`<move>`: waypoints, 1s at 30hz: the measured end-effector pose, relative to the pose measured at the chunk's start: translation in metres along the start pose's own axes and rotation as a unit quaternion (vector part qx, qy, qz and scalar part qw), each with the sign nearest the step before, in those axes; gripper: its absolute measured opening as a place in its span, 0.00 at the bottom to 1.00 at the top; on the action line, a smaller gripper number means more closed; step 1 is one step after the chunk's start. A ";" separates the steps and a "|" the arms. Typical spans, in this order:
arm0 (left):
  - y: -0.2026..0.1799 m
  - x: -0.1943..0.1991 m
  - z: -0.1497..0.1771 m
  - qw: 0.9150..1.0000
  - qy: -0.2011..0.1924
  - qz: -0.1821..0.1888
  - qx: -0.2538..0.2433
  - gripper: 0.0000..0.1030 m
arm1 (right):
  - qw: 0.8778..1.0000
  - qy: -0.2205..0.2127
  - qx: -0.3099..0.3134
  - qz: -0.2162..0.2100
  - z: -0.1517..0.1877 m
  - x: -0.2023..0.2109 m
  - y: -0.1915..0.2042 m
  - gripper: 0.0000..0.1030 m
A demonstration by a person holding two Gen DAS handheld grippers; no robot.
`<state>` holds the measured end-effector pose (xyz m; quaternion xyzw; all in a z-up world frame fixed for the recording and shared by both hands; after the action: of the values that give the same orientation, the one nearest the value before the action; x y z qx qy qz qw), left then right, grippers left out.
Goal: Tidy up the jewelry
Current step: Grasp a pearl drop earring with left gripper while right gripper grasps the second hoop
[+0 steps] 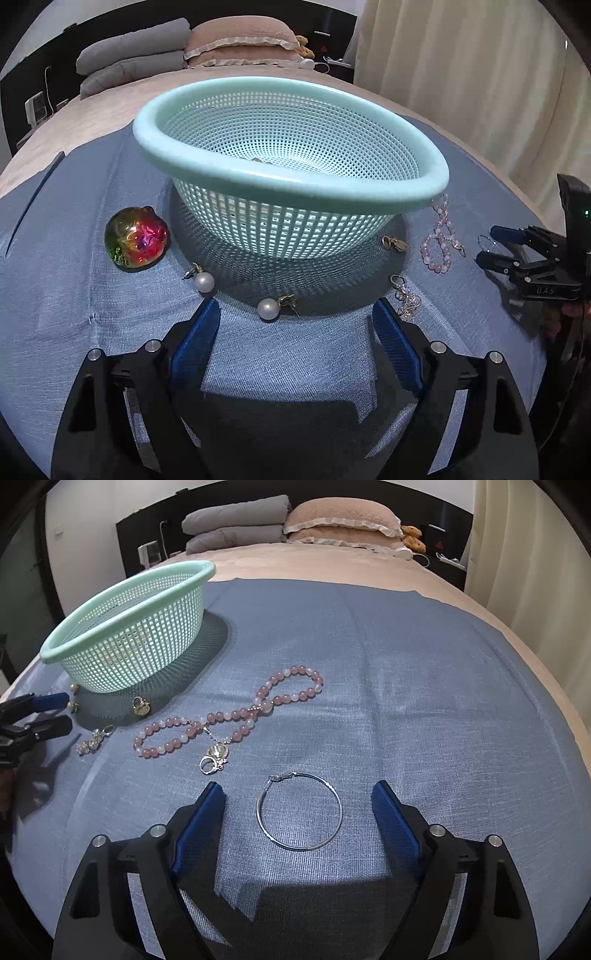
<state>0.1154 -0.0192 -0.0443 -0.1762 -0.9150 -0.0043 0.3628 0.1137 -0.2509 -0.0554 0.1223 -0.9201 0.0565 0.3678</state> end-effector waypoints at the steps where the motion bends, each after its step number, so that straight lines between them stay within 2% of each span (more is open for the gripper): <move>1: 0.000 -0.001 0.000 1.000 0.001 -0.001 -0.003 0.76 | 1.000 -0.001 0.004 -0.001 0.000 0.001 0.002 0.65; 4: 0.002 -0.001 -0.001 1.000 -0.005 0.006 0.005 0.72 | 1.000 -0.003 0.011 -0.008 0.000 0.003 0.008 0.58; 6: 0.005 -0.001 -0.001 1.000 -0.006 -0.007 0.007 0.64 | 1.000 -0.004 0.016 -0.012 0.001 0.004 0.011 0.53; 10: 0.003 -0.001 -0.002 1.000 -0.005 -0.023 -0.006 0.56 | 0.999 -0.006 0.028 -0.018 0.001 0.007 0.018 0.42; 12: 0.006 -0.001 -0.003 1.000 -0.003 -0.030 0.001 0.43 | 0.999 -0.007 0.034 -0.017 0.001 0.007 0.021 0.38; 16: 0.012 -0.001 -0.004 0.999 -0.001 -0.035 0.005 0.29 | 0.999 -0.010 0.039 -0.016 0.000 0.009 0.022 0.37; 17: 0.011 -0.001 -0.003 0.999 0.000 -0.035 0.002 0.24 | 0.999 -0.011 0.039 -0.016 -0.001 0.009 0.022 0.36; 21: 0.008 0.000 -0.001 0.999 0.002 -0.038 -0.004 0.21 | 0.999 -0.016 0.047 -0.015 -0.003 0.011 0.024 0.33; 22: 0.009 0.001 -0.002 0.999 0.003 -0.036 0.002 0.21 | 0.998 -0.015 0.049 -0.021 -0.003 0.011 0.026 0.15; 23: 0.009 0.004 0.000 0.999 0.004 -0.033 0.007 0.21 | 0.998 -0.014 0.049 -0.022 -0.003 0.011 0.027 0.14; 29: 0.007 0.009 0.003 1.000 0.007 -0.029 0.008 0.21 | 0.999 -0.023 0.043 -0.022 -0.005 0.016 0.023 0.17; 30: 0.007 0.009 0.003 1.000 0.008 -0.029 0.009 0.21 | 0.999 -0.024 0.040 -0.024 -0.004 0.017 0.022 0.25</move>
<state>0.1100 -0.0092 -0.0411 -0.1466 -0.9168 -0.0083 0.3713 0.0988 -0.2325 -0.0406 0.1601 -0.9224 0.0817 0.3419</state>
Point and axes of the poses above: each gripper's, at about its wrist camera, not at the fingertips, and x roughly against the way its jaws point, y to its left, z to its underside, the point moved 7 cm from there along -x, roughly the way its jaws point, and after that the axes turned 6 degrees about -y, right-handed, at the moved point
